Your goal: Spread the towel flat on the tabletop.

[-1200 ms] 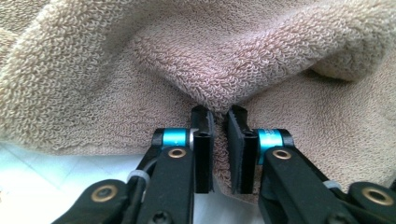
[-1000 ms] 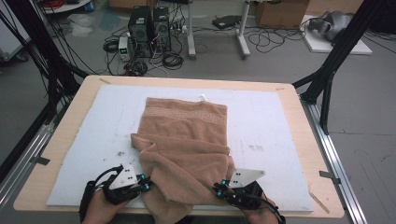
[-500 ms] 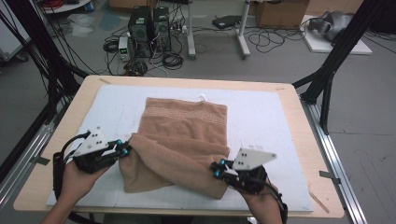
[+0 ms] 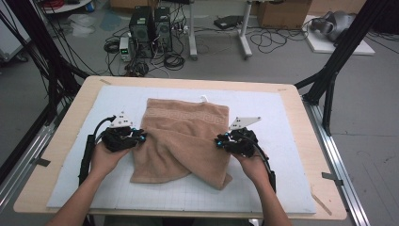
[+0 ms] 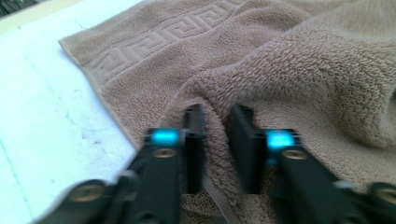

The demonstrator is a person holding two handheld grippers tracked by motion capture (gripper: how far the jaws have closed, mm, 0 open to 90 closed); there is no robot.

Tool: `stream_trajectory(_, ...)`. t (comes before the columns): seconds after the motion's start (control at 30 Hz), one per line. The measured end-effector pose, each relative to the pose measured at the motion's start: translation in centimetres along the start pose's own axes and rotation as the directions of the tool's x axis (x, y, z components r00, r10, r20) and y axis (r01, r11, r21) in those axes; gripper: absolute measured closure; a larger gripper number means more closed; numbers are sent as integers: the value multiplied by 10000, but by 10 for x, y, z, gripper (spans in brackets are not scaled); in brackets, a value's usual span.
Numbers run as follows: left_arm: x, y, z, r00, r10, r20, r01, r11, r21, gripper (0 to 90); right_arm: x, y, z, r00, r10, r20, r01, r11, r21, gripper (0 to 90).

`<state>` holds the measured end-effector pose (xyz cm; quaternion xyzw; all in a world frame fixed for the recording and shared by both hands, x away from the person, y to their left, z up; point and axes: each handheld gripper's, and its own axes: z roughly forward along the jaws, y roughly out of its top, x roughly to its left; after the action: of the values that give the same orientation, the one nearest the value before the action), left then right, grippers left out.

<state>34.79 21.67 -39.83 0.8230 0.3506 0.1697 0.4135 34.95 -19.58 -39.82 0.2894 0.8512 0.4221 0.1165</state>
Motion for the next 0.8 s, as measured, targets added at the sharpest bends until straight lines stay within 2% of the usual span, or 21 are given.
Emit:
stream_trajectory(0.07, 0, -1, -8, 10000, 21, 53, -20, 9997, -258, 640, 1, 0, -7, 10000, 39, -33, -39, 9999, -143, 627)
stream_trajectory(0.13, -2, -2, -18, 10000, 70, 42, -67, 9984, -554, 591, 5, 0, -17, 9999, -99, -37, 98, 9993, -357, 607)
stream_trajectory(0.23, -6, -5, -30, 9996, 255, 77, -248, 9968, -760, 564, 12, 1, -33, 9997, -230, 95, 235, 9979, -599, 584)
stream_trajectory(0.33, -14, -12, -43, 9992, 384, 65, -375, 9934, -1082, 550, 23, -1, -55, 9993, -344, 161, 359, 9942, -1014, 576)
stream_trajectory(0.43, -22, -20, -50, 9983, 531, 258, -493, 9902, -1309, 549, 38, -4, -65, 9984, -563, -44, 553, 9914, -1189, 576)
stream_trajectory(0.5, -30, -28, -51, 9971, 558, 519, -477, 9882, -1453, 549, 52, -9, -66, 9961, -846, -239, 811, 9891, -1225, 574)
stream_trajectory(0.63, -41, -43, -47, 9946, 571, 862, -455, 9903, -1312, 540, 71, -21, -58, 9917, -1201, -463, 1158, 9895, -868, 547)
stream_trajectory(0.7, -46, -51, -40, 9927, 663, 1010, -535, 9908, -1242, 527, 75, -28, -51, 9912, -1233, -476, 1203, 9908, -615, 527)
stream_trajectory(0.8, -50, -55, -29, 9899, 730, 1212, -634, 9947, -809, 509, 77, -39, -40, 9914, -1132, -655, 1111, 9932, -352, 489)
